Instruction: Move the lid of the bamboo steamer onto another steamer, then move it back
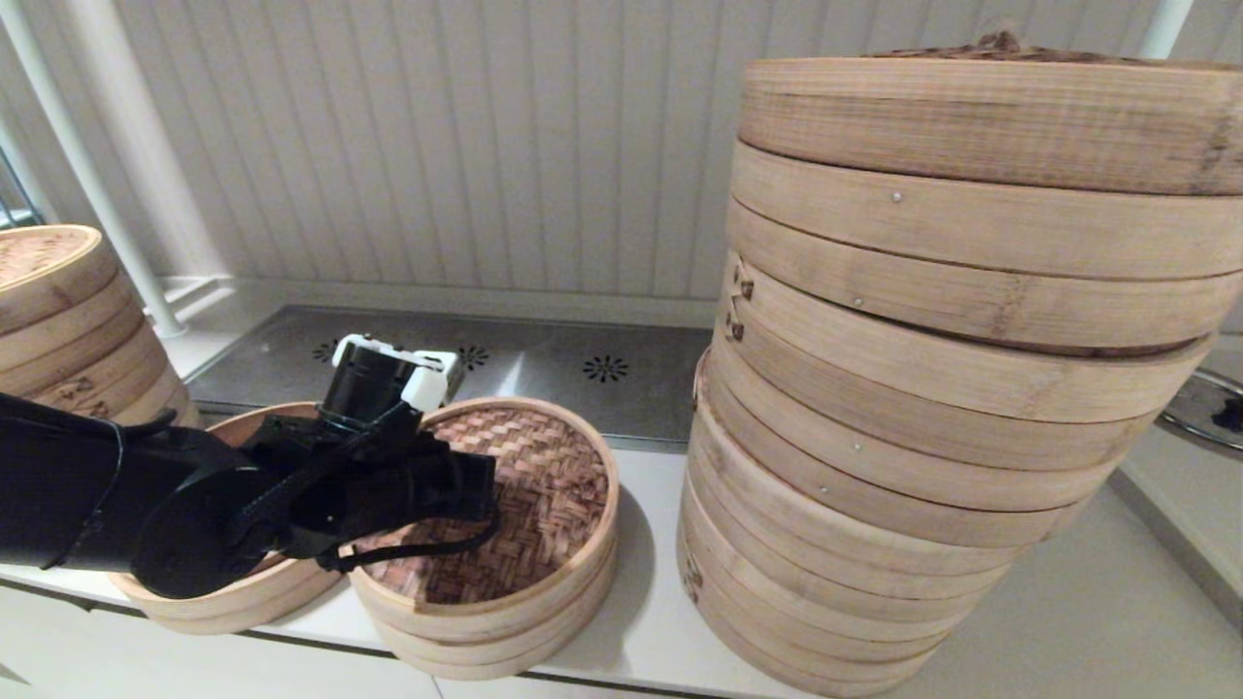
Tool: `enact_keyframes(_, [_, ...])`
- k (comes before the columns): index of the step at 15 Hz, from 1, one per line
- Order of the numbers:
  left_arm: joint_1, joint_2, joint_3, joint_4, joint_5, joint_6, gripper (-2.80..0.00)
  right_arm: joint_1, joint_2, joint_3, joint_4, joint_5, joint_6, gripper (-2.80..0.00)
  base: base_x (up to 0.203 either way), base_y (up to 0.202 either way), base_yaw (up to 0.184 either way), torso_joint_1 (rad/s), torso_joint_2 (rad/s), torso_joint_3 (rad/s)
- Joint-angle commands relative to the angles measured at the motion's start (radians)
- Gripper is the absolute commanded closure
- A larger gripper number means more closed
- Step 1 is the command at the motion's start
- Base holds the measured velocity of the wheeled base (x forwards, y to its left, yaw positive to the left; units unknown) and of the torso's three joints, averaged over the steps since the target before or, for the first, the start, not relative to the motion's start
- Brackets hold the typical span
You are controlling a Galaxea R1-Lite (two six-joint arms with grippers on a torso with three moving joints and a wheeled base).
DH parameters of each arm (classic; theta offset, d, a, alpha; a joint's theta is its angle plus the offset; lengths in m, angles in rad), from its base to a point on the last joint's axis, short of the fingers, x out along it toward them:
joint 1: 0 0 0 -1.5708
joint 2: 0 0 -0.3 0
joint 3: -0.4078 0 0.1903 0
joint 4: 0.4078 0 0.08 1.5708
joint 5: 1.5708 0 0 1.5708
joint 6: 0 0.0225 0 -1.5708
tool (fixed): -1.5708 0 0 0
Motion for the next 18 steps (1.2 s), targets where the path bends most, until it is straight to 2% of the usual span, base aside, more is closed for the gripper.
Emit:
enact_keyframes(1, [0.000,0.002,0.003,-0.001,0.002,-0.001,-2.80,0.001,0.000,0.001,0.000,0.000,0.000,0.00,0.000,0.000,0.000,0.000,0.00,0.000])
enact_keyframes(5, [0.000,-0.021,-0.009,-0.004,0.002,-0.003,-2.80,0.001,0.000,-0.001,0.000,0.000,0.000,0.00,0.000,0.000,0.000,0.000,0.00,0.000])
enact_keyframes(8, [0.015,-0.103,-0.026,0.012,0.004,0.003,-2.80,0.000,0.000,0.000,0.000,0.000,0.000,0.00,0.000,0.000,0.000,0.000,0.00,0.000])
enact_keyframes(12, [0.066,-0.254,-0.058,0.096,0.017,0.016,-2.80,0.001,0.000,0.000,0.000,0.000,0.000,0.00,0.000,0.000,0.000,0.000,0.00,0.000])
enact_keyframes(13, [0.083,-0.322,-0.063,0.127,0.018,0.026,-0.83,0.001,0.000,-0.001,0.000,0.000,0.000,0.00,0.000,0.000,0.000,0.000,0.00,0.000])
enact_keyframes(14, [0.101,-0.377,-0.065,0.154,0.018,0.038,0.00,0.001,0.000,-0.001,0.000,0.000,0.000,0.00,0.000,0.000,0.000,0.000,0.00,0.000])
enact_keyframes(16, [0.157,-0.511,-0.052,0.217,0.016,0.063,0.00,0.001,0.000,-0.001,0.000,0.000,0.000,0.00,0.000,0.000,0.000,0.000,0.00,0.000])
enact_keyframes(18, [0.253,-0.648,-0.005,0.274,-0.002,0.085,0.00,0.001,0.000,-0.001,0.000,0.000,0.000,0.00,0.000,0.000,0.000,0.000,0.00,0.000])
